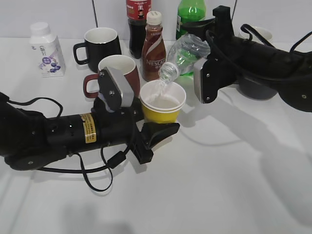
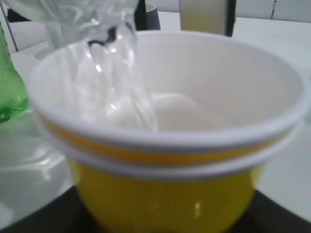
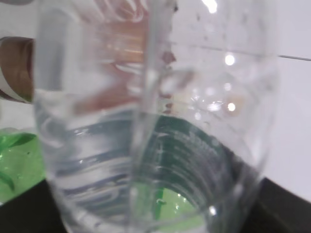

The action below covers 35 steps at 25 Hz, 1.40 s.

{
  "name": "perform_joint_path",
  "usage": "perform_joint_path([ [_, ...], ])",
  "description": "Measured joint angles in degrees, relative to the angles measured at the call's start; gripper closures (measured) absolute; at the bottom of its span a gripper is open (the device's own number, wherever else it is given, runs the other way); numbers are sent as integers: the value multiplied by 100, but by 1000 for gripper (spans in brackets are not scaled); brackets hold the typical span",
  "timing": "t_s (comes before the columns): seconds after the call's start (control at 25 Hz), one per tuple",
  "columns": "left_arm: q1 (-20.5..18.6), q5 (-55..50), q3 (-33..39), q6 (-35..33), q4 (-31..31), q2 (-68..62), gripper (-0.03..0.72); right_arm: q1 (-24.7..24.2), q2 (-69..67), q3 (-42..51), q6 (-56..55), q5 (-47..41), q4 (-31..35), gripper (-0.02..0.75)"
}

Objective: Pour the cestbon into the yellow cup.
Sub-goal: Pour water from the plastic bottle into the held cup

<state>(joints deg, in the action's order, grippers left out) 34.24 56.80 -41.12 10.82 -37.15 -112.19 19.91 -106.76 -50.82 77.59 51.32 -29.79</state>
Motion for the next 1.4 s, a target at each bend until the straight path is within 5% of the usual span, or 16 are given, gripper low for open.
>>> perform_joint_path([
  [0.48,0,0,0,0,0,0,266,0,0,0,13,0,67,273],
  [0.72,0,6,0,0,34,0,267,0,0,0,-970,0,90,273],
  [1.0,0,134,0,0,189,0,267,0,0,118,-2711,0,91,273],
  [1.4,-131,300,49,0,265,28,267,0,0,122,-6633,-1,91,273],
])
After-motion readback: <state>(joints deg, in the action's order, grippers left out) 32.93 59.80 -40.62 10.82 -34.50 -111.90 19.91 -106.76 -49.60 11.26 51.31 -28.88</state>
